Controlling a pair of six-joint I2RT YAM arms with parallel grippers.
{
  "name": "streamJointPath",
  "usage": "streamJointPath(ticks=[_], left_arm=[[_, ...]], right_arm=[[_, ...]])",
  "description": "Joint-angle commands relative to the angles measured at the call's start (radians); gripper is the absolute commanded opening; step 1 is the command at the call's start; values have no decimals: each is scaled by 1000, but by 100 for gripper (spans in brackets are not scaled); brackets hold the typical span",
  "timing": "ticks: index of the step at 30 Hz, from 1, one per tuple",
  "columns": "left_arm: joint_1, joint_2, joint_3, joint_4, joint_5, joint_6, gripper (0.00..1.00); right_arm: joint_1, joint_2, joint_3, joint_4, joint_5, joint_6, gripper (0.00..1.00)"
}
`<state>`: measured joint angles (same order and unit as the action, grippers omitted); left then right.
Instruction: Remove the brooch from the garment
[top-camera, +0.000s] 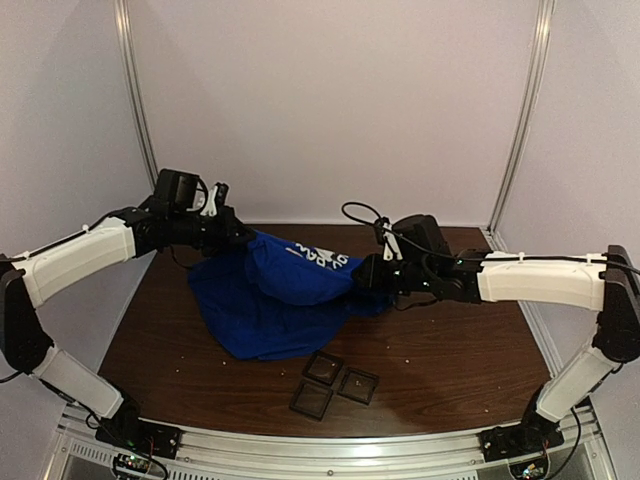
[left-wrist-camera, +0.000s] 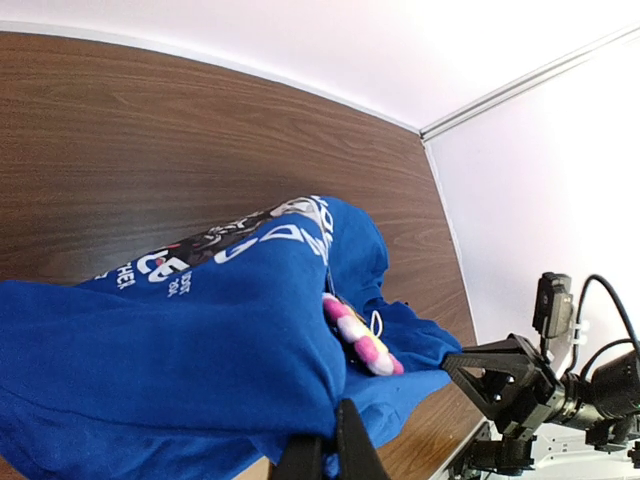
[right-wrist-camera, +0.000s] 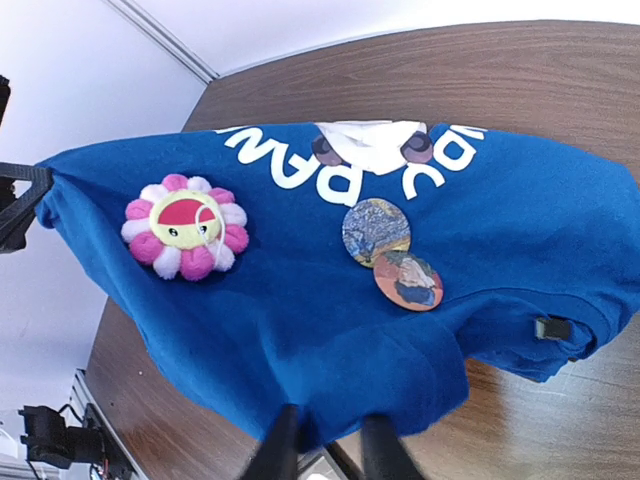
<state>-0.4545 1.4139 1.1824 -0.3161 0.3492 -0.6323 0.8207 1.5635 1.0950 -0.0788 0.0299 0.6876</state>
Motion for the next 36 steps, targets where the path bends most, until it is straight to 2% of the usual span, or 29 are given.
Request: streamJointPath(ticks=[1,2,4,6,9,11,12,13,15,16,18,21,27,31,36], left_arm=[[97,33,-89,-1,116,38,0],[123,41,-105,8,128,34,0],[162,62,-127,25,136,37,0],[192,86,-140,36,146,36,0],[207,116,-137,40,147,37,1],[208,112,-142,38,126,35,18],[208,105,-149,37,113,33,30],[208,93,-161,38,97,29,46],[208,64,-201,53,69,16,66],[208,47,-230,67,58,3,72],[208,17,-288,89,43,-18,79],[208,-13,-374,103,25,-39,83],[167,-20,-485,144,42,-63,85],[117,-4,-491,141,5,-55,86],[110,50,-472,145,-14,-36,87]], right_arm=[[2,1,29,-40,64,9,46],[2,-5,27,-43,81,7,60],[-1,-6,28,-60,112,-3,77],[-7,3,34,-86,127,-12,85],[-33,18,32,-123,125,-16,91],[-59,26,20,-132,117,-19,94],[-75,28,12,-131,111,-20,95],[-90,32,4,-130,99,-21,95],[-124,47,-6,-129,88,-28,96],[-131,58,-5,-131,90,-38,96],[-139,87,10,-145,112,-68,97],[-162,146,29,-142,104,-83,97],[-218,239,39,-35,-26,-92,91],[-236,292,56,19,-123,-88,81],[-243,351,90,30,-162,-85,70]])
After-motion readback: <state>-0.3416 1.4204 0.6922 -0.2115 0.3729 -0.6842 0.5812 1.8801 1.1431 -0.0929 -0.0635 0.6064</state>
